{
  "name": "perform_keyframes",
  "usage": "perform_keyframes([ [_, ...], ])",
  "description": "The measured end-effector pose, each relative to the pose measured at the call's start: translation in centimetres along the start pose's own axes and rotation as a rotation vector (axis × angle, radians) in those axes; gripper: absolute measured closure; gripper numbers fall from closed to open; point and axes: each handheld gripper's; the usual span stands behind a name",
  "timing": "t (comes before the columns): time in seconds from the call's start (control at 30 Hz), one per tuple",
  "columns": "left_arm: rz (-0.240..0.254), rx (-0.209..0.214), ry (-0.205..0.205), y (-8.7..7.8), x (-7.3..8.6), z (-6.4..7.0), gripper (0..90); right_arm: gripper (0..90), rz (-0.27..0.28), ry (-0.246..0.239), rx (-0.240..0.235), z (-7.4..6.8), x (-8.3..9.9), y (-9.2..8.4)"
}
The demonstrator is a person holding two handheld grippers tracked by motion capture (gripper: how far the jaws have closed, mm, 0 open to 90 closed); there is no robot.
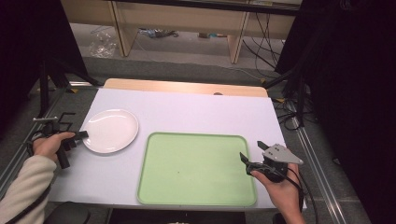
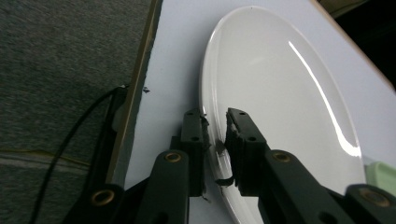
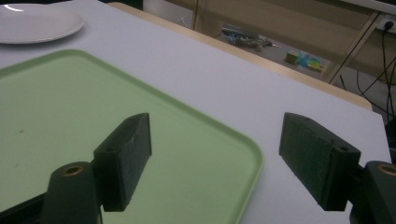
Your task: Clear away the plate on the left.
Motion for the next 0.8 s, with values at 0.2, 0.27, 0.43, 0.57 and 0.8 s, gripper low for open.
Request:
perform_keyframes([
  [0.2,0.039,0.033,-0.022,-0.2,-0.1,-0.3,81.1,26.1,0.002,0.001,0.002,0.0,0.0,0.0],
  [0.27,0.055,0.045,-0.027,-0.3,-0.1,-0.2,82.4,26.1,-0.014,0.012,-0.006,0.0,0.0,-0.1],
  [0.43,0.089,0.078,-0.013,-1.5,-0.8,0.6,86.3,26.1,-0.012,0.012,-0.006,0.0,0.0,-0.1],
  [0.57,0.095,0.105,0.017,-2.2,-1.0,1.2,87.2,26.0,-0.013,0.012,-0.005,-0.1,0.0,-0.1],
  [0.8,0.126,0.143,-0.018,-2.2,-0.6,0.8,87.4,26.1,0.005,0.001,0.003,0.0,0.0,0.0],
])
Point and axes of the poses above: each handheld gripper's, and its own axes: y roughly forward along the jaws, x roughly out of its underside, z roughly to its right, and after that the axes turned 13 degrees about y, right-handed
